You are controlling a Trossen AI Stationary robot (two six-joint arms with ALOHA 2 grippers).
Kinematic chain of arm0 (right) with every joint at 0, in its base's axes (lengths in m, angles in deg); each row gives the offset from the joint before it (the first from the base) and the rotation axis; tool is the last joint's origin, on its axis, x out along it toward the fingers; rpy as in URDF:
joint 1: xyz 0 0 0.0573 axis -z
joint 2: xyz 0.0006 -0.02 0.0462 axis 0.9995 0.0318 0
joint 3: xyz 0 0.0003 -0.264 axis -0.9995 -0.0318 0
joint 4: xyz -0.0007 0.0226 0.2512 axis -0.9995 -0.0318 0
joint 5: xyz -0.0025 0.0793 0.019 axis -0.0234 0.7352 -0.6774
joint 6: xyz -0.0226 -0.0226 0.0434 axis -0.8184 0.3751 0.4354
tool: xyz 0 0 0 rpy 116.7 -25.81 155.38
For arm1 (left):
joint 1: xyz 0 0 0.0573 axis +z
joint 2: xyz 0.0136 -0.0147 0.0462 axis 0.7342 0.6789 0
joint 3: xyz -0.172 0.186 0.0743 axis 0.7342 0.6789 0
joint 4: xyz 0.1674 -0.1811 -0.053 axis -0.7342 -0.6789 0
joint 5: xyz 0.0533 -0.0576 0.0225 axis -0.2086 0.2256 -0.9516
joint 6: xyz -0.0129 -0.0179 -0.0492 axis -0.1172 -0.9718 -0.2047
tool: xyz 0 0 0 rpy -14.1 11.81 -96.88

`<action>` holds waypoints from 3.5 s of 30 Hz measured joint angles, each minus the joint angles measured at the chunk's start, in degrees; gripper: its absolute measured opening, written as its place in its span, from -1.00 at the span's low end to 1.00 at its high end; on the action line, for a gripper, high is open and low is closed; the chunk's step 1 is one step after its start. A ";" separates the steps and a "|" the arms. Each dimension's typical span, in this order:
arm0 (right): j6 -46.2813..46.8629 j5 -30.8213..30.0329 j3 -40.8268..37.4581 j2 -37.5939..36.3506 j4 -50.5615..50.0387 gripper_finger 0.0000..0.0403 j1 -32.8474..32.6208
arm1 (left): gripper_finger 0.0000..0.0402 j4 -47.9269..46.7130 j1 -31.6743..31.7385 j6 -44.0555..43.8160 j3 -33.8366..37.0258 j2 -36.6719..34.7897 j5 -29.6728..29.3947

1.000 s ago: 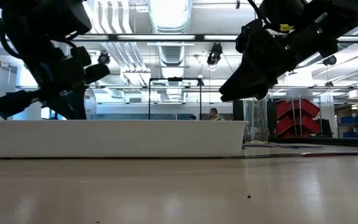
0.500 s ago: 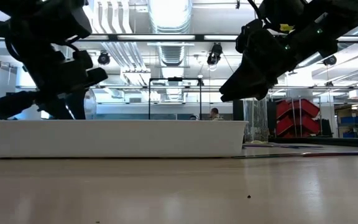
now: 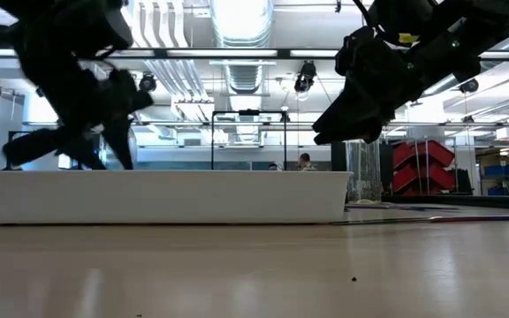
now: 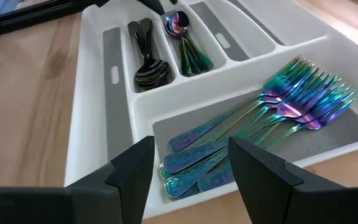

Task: Sort silverware
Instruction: Adjust the silverware tray, then put the blue table knife on the silverware tray

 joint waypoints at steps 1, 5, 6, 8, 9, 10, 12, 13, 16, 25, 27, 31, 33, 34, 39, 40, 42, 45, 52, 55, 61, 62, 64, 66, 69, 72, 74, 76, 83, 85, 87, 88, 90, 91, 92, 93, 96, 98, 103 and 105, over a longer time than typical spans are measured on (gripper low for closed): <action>0.08 -0.04 0.00 0.00 -0.29 -0.03 0.04 | -0.34 0.06 0.00 -0.55 -1.35 -0.36 -0.08; 0.39 -2.81 0.00 -0.12 -1.15 -0.04 1.45 | -0.37 0.59 0.00 -3.99 -7.30 -1.69 -0.17; 0.65 -3.62 0.02 -0.47 -2.08 -0.04 2.05 | -0.38 0.89 0.00 -5.62 -8.87 -1.93 -0.08; 0.68 -5.64 0.52 -1.02 -6.02 -0.06 3.45 | -0.40 1.70 0.00 -10.35 -11.84 -2.28 0.58; 0.68 -7.14 1.00 -1.51 -8.72 -0.06 4.15 | -0.41 2.06 0.00 -13.26 -13.13 -2.30 1.14; 0.66 -9.06 1.38 -1.89 -11.92 -0.07 4.94 | -0.41 2.19 0.00 -16.17 -14.38 -2.30 1.29; 0.24 -13.23 2.36 -2.84 -18.02 -0.08 6.48 | -0.41 2.96 -0.05 -21.68 -15.96 -2.27 1.67; -0.45 -14.75 2.64 -3.11 -20.94 -0.08 7.27 | -0.41 3.79 -0.10 -24.36 -16.23 -2.27 2.19; -3.41 -15.05 2.66 -3.70 -26.77 -0.08 8.96 | -0.41 7.67 -0.27 -30.41 -15.37 -2.27 4.26; -6.93 -6.20 1.95 -2.67 -25.85 -0.08 2.29 | -0.42 31.33 -3.42 -32.11 -6.75 2.22 4.43; -7.36 -5.99 1.79 -1.70 -25.14 -0.08 -0.99 | -0.42 31.96 -4.68 -34.06 -6.36 3.59 4.33; -8.53 -5.98 1.70 -0.81 -24.22 -0.08 -8.48 | -0.42 33.00 -10.21 -38.61 -6.32 6.51 3.97; -9.49 -5.97 1.68 -0.50 -21.23 -0.08 -12.32 | -0.42 33.66 -13.86 -41.62 -6.90 8.14 1.97; -10.06 -5.99 1.64 -0.48 -19.70 -0.08 -14.24 | -0.42 33.60 -15.60 -43.23 -7.50 8.98 0.65; -14.15 -5.75 1.30 2.03 -8.59 -0.08 -21.86 | -0.42 33.64 -22.44 -50.96 -9.74 14.48 -1.62; -14.29 -5.84 1.29 3.20 -5.93 -0.08 -22.66 | -0.42 33.60 -23.56 -52.56 -10.07 15.76 -1.62; -13.98 -5.79 1.31 5.89 -1.08 -0.08 -23.84 | -0.42 33.59 -25.38 -55.21 -10.43 18.10 -1.40; -12.25 -5.90 1.31 10.74 4.43 -0.08 -24.99 | -0.42 33.60 -26.92 -58.65 -10.60 21.71 -1.32; -9.49 -9.91 2.94 20.77 10.46 -0.08 -23.75 | -0.42 32.42 -25.65 -59.23 -9.30 26.15 -4.52; -9.70 -11.75 4.37 22.61 10.48 -0.08 -22.14 | -0.42 31.84 -23.81 -59.08 -7.81 25.94 -6.70; -14.60 -13.09 5.49 21.65 10.67 -0.08 -16.97 | -0.42 31.62 -20.17 -57.69 -4.07 24.44 -9.33; -15.81 -13.24 5.49 21.25 10.58 -0.08 -15.83 | -0.42 31.57 -19.51 -57.53 -3.47 24.24 -9.61; -17.29 -13.51 5.49 21.00 10.47 -0.08 -13.27 | -0.42 31.79 -18.36 -57.24 -2.30 23.95 -11.32; -17.57 -13.57 5.49 20.28 8.75 -0.08 -11.07 | -0.42 31.96 -17.53 -57.49 -1.41 23.76 -13.00; -17.34 -11.54 5.46 17.24 1.11 -0.08 -10.13 | -0.42 35.73 -17.63 -58.58 -1.44 23.72 -12.46; -14.06 -9.00 5.44 13.13 -8.75 -0.08 -11.30 | -0.42 41.36 -18.62 -56.21 -2.61 24.04 -11.78; -11.08 -8.00 5.44 11.15 -13.16 -0.08 -12.64 | -0.42 46.80 -19.37 -53.14 -3.04 24.56 -11.49; -7.55 -7.84 5.42 9.43 -18.28 -0.09 -14.73 | -0.42 53.08 -19.45 -50.13 -3.04 25.65 -9.96; 4.01 -8.38 5.42 8.49 -21.21 -0.44 -22.39 | -0.42 64.39 -19.52 -47.16 -4.92 31.30 -6.67; 5.32 -10.75 5.41 8.73 -20.76 -0.69 -24.26 | -0.42 64.22 -19.29 -46.96 -6.82 33.05 -6.72; 6.46 -16.80 5.28 8.96 -20.81 -0.91 -25.51 | -0.42 64.67 -18.95 -46.11 -9.21 34.95 -6.76; 6.61 -19.60 5.27 9.50 -19.87 -0.95 -25.57 | -0.42 64.59 -18.79 -45.37 -10.16 35.84 -6.82; 7.06 -22.42 5.27 10.43 -17.50 -0.93 -25.43 | -0.42 64.12 -18.27 -43.41 -12.25 37.66 -6.58; 7.11 -22.59 5.27 11.10 -16.51 -0.93 -25.07 | -0.42 63.63 -18.01 -42.44 -13.24 38.47 -6.29; 7.06 -22.31 5.36 12.14 -14.78 -0.94 -24.68 | -0.42 62.95 -17.94 -41.67 -14.07 38.94 -6.24; 6.96 -21.58 5.59 13.28 -13.34 -0.96 -24.35 | -0.42 62.36 -17.87 -41.33 -14.63 39.21 -6.12; 6.76 -19.25 5.86 16.58 -11.03 -0.99 -23.54 | -0.42 59.22 -17.53 -41.45 -15.95 39.93 -6.08; 6.74 -18.51 7.47 19.45 -10.41 -0.99 -22.88 | -0.42 57.69 -17.54 -42.03 -15.96 39.87 -6.05; 5.21 -19.22 13.53 26.25 -8.88 -1.00 -21.04 | -0.42 57.66 -17.31 -44.24 -15.62 39.67 -6.14; 3.46 -19.30 16.54 28.46 -8.89 -1.00 -20.79 | -0.42 57.09 -17.16 -44.40 -15.52 39.67 -6.20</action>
